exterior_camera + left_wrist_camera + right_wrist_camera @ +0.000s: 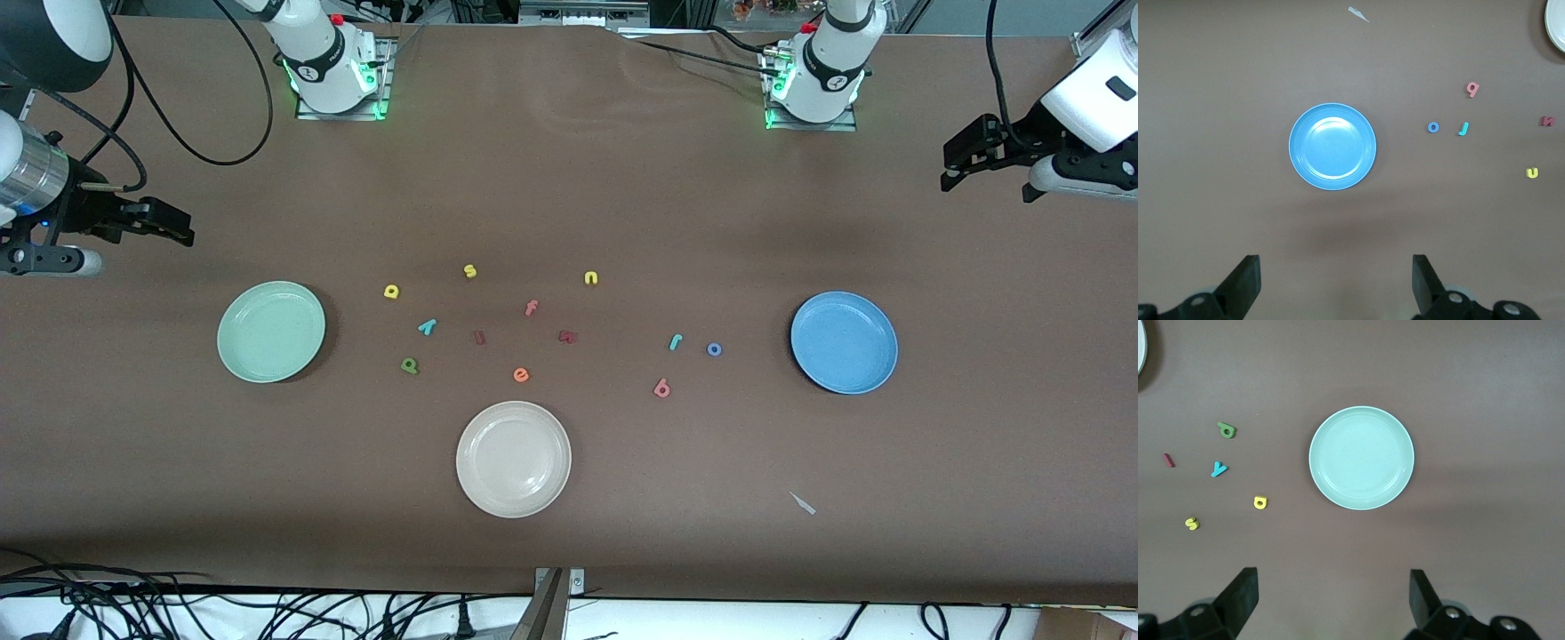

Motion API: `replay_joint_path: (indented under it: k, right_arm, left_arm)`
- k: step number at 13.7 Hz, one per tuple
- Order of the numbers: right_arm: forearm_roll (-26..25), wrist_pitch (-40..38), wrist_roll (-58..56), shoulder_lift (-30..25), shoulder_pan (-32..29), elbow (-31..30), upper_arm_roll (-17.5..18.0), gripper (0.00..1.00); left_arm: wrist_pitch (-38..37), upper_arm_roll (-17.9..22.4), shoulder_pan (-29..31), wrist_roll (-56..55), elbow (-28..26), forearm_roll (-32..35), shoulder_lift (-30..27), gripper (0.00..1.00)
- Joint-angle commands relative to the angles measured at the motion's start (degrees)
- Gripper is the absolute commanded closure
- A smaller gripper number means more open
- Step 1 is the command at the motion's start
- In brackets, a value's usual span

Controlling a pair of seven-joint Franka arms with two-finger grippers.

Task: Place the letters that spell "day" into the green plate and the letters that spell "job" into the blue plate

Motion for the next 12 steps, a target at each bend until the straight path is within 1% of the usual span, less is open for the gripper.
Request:
replay_joint_path:
  k: [1,4,7,12]
  right_arm:
    - [0.9,-0.6,-0.8,-0.4,-0.2,-0.1,0.1,0.00]
    - [0.9,-0.6,-0.9,-0.4,-0.3,-0.2,0.0,0.00]
    - [0.9,-0.8,-0.8,-0.5,-0.2,-0.2,0.1,0.00]
    - [0.9,-0.9,-0.8,-0.4,-0.3,-0.1,0.1,0.00]
  left_arm:
    - [-1.3,-0.1,0.2,0.0,1.6,1.6,0.6,0.00]
    - [-1.3,0.2,0.2,-0.5,1.7,1.6,0.6,0.00]
    - [-2.9,0.0,0.2,-7.6,1.8,1.6,0.6,0.00]
    - [-2.8,0.1,0.2,-8.1,1.8,1.3,0.7,0.00]
